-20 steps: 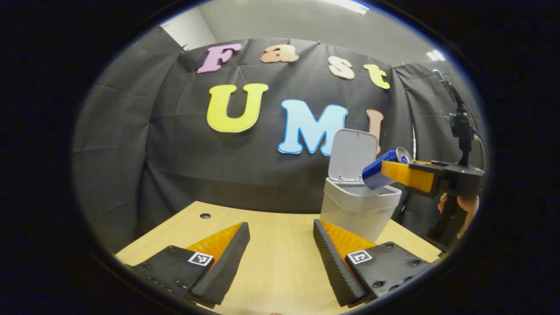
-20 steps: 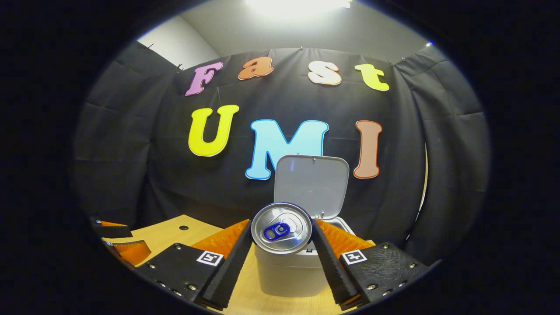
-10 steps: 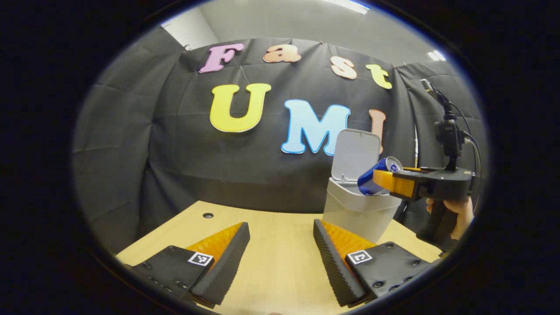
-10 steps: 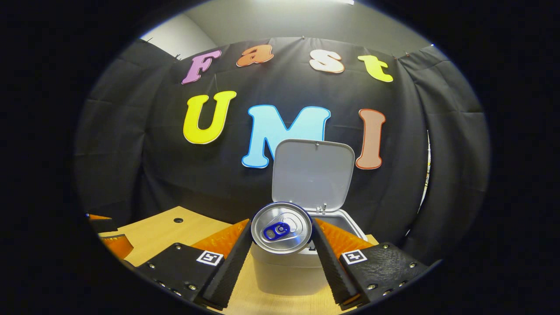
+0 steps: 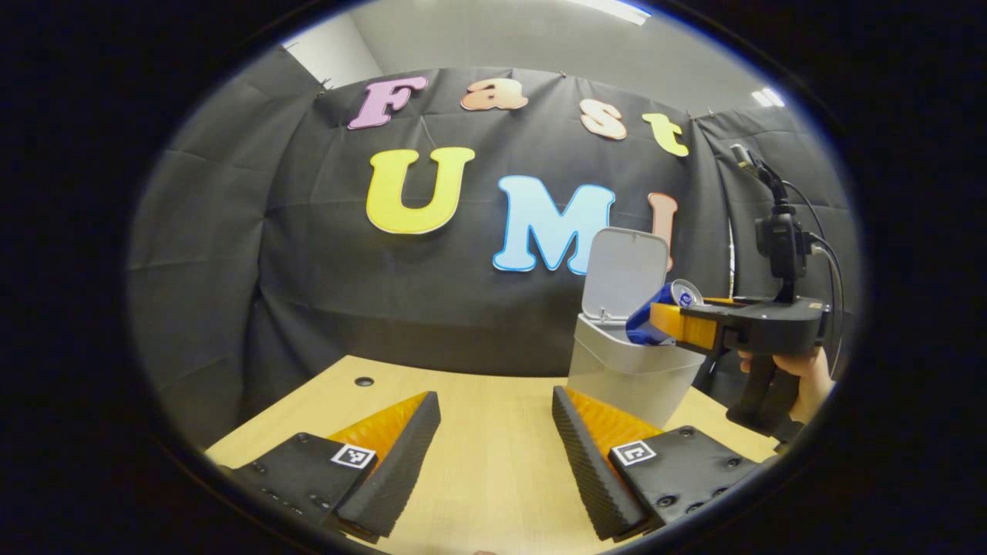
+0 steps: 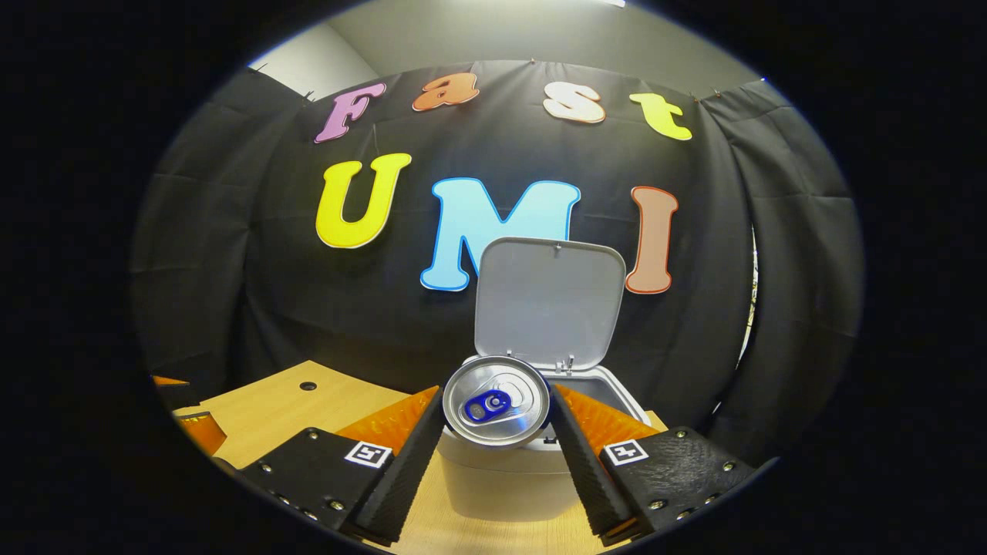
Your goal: Press the lid of the desktop garbage bin to open it, pick up the crumpled paper on the desktop and throw it into the bin, then pick up the pop can on the desktop and drop it into the bin, and finally close the garbage bin lid.
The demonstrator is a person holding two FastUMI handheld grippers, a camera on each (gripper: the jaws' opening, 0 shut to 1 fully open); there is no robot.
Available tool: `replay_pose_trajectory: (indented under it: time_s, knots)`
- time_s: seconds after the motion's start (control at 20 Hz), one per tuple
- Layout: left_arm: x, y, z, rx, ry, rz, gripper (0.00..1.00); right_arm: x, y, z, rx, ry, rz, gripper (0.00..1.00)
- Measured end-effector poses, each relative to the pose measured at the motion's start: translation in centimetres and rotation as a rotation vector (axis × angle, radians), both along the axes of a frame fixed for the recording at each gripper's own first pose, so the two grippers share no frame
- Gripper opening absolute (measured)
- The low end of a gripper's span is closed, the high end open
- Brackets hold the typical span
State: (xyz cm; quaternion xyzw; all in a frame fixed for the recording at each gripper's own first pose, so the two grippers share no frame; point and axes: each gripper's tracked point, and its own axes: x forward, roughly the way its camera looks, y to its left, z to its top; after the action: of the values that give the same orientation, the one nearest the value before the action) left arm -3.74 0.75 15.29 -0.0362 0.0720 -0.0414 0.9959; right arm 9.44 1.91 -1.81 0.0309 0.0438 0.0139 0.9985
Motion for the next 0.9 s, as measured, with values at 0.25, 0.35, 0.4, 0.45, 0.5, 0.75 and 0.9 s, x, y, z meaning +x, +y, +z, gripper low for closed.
replay_pose_trajectory:
  time_s: [0.25,0.35,0.4,0.45,0.5,0.75,0.9]
  knots:
    - [0.0,0.3,0.0,-0.001,0.001,0.003,0.96,0.2,-0.2,0.4,0.004,-0.017,-0.008,0.91]
    - [0.0,0.4,0.0,-0.002,0.001,0.004,0.96,0.1,-0.1,0.3,0.003,-0.011,-0.006,0.93]
    - [0.1,0.4,0.0,-0.002,0.0,0.004,0.96,0.1,-0.1,0.3,-0.001,-0.01,-0.005,0.91]
    - [0.1,0.4,0.0,-0.002,-0.002,0.004,0.96,0.0,-0.1,0.2,-0.005,-0.009,-0.004,0.93]
    - [0.0,0.4,0.1,-0.002,-0.003,0.004,0.95,0.1,-0.1,0.3,-0.008,-0.01,-0.003,0.93]
    - [-0.1,0.4,0.3,-0.002,-0.01,0.004,0.96,0.2,-0.4,0.9,0.007,-0.013,-0.005,0.93]
    - [-0.2,0.1,0.5,0.002,-0.013,-0.01,0.95,0.8,-1.1,2.5,0.014,-0.018,-0.012,0.93]
